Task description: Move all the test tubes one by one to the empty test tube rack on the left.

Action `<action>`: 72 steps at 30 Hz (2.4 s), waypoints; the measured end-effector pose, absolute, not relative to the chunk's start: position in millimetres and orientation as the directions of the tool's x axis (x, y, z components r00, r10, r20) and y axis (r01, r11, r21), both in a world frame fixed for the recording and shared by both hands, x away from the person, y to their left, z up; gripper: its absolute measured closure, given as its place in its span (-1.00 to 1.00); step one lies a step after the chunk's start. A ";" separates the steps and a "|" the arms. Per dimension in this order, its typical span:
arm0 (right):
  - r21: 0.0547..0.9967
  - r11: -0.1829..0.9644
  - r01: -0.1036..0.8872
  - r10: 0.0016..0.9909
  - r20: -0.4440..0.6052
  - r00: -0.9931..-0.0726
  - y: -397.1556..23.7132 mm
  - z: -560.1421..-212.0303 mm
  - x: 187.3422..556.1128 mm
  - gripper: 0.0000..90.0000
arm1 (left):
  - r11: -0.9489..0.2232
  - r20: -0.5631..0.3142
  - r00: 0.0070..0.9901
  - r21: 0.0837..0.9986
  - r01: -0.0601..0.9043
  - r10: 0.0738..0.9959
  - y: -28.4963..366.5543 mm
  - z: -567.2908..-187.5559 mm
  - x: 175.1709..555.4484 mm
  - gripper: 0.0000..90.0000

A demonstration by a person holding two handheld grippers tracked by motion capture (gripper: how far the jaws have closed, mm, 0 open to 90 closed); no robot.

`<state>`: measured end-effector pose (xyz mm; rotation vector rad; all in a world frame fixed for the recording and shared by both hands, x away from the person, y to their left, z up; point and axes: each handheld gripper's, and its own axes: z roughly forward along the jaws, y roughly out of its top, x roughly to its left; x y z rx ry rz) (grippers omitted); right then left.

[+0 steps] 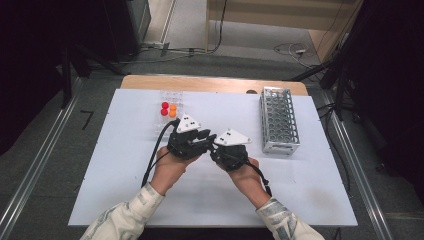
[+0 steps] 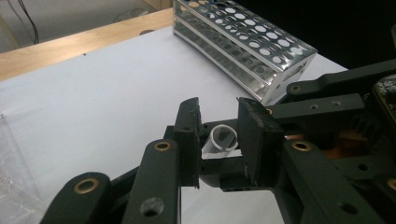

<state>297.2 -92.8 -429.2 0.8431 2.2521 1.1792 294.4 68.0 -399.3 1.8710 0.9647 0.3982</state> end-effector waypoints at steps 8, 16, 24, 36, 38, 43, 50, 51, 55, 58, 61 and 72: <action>0.844 0.446 0.298 0.700 -0.121 -0.704 -92.5 -429.7 295.9 0.62 | -0.230 -0.140 0.639 0.858 0.460 0.756 67.9 -401.7 295.1 0.64; 0.843 0.451 0.293 0.696 -0.127 -0.707 -92.3 -430.9 295.7 0.62 | -0.241 -0.121 0.638 0.860 0.450 0.761 69.1 -402.4 295.0 0.71; 0.842 0.441 0.312 0.690 -0.095 -0.718 -93.9 -431.1 297.3 0.32 | -0.229 -0.126 0.632 0.864 0.449 0.765 73.1 -401.3 296.0 0.71; 0.831 0.422 0.363 0.688 -0.032 -0.725 -120.2 -429.5 296.6 -0.28 | -0.148 -0.150 0.569 0.884 0.444 0.808 129.6 -383.1 289.8 0.71; 0.828 0.418 0.373 0.695 -0.027 -0.718 -127.3 -430.3 296.0 -0.31 | -0.130 -0.152 0.549 0.888 0.440 0.822 144.3 -379.5 287.4 0.71; 0.819 0.407 0.405 0.720 -0.015 -0.694 -147.1 -431.9 297.8 -0.41 | -0.075 -0.168 0.485 0.894 0.441 0.858 176.4 -373.7 286.7 0.71; 0.818 0.386 0.427 0.740 0.002 -0.673 -163.8 -429.7 296.8 -0.47 | -0.046 -0.152 0.410 0.899 0.435 0.900 198.0 -370.2 296.8 0.71; 0.818 0.387 0.425 0.741 0.000 -0.672 -165.7 -429.8 296.6 -0.47 | -0.049 -0.145 0.402 0.900 0.434 0.904 199.5 -369.4 299.4 0.71; 0.817 0.383 0.431 0.746 0.001 -0.665 -172.1 -430.0 295.8 -0.47 | -0.048 -0.127 0.366 0.900 0.433 0.922 204.1 -366.6 309.9 0.71; 0.818 0.378 0.435 0.751 0.004 -0.660 -176.2 -429.5 295.7 -0.46 | -0.041 -0.120 0.341 0.902 0.430 0.932 206.2 -366.0 317.6 0.71; 0.819 0.372 0.437 0.755 0.007 -0.655 -179.3 -428.9 295.8 -0.46 | -0.047 -0.098 0.319 0.907 0.417 0.943 205.4 -366.6 323.8 0.71; 0.819 0.369 0.439 0.759 0.007 -0.651 -182.2 -429.0 295.9 -0.46 | -0.094 -0.032 0.282 0.901 0.423 0.959 198.6 -376.5 334.9 0.71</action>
